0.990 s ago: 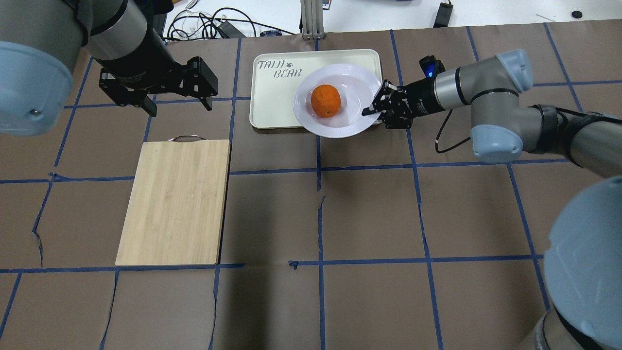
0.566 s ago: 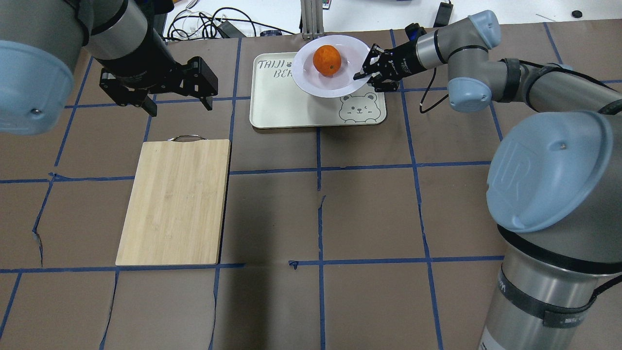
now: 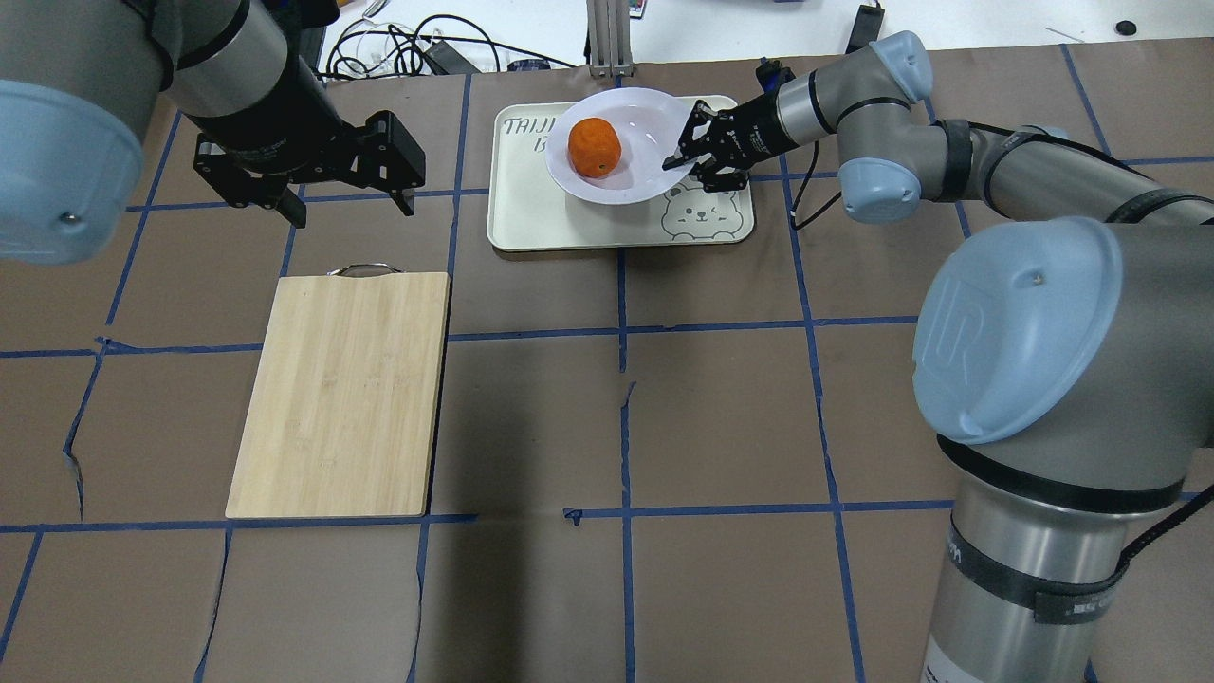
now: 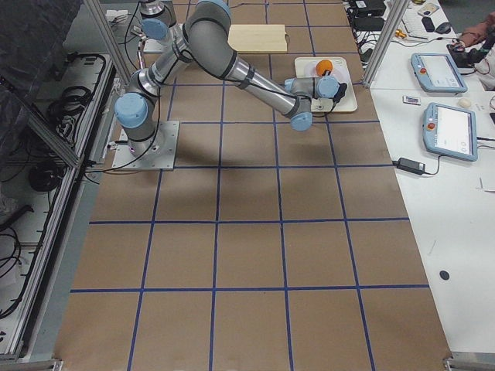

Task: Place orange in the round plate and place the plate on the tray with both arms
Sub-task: 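Lower the plate onto the tray and open the right gripper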

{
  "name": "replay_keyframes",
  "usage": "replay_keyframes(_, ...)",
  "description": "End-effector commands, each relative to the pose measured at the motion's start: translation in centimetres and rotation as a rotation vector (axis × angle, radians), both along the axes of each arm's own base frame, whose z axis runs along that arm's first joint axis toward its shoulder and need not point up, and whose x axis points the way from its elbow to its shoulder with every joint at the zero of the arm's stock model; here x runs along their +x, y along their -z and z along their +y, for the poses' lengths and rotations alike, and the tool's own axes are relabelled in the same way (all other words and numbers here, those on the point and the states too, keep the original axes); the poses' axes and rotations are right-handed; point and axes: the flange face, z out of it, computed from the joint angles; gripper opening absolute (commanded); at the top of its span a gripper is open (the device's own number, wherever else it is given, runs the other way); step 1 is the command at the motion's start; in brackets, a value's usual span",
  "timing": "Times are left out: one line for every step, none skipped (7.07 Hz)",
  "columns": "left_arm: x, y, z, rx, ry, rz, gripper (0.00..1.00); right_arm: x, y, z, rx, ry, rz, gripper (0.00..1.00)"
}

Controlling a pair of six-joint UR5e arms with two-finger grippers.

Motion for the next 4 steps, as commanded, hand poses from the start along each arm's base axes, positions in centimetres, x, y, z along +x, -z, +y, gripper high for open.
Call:
replay_keyframes(0.0, 0.0, 0.0, 0.000, 0.000, 0.001, 1.00, 0.0, 0.6, 0.1, 0.007, 0.000, 0.008, 0.31)
replay_keyframes(0.0, 0.0, 0.0, 0.000, 0.000, 0.001, 1.00, -0.2, 0.0, 0.1, 0.004, 0.002, 0.011, 0.61)
replay_keyframes(0.0, 0.0, 0.0, 0.000, 0.000, 0.001, 1.00, -0.2, 0.3, 0.4, 0.012, 0.006, 0.025, 0.84)
replay_keyframes(0.0, 0.0, 0.0, 0.000, 0.000, 0.001, 1.00, -0.3, -0.5, 0.4, 0.007, 0.009, 0.028, 0.88)
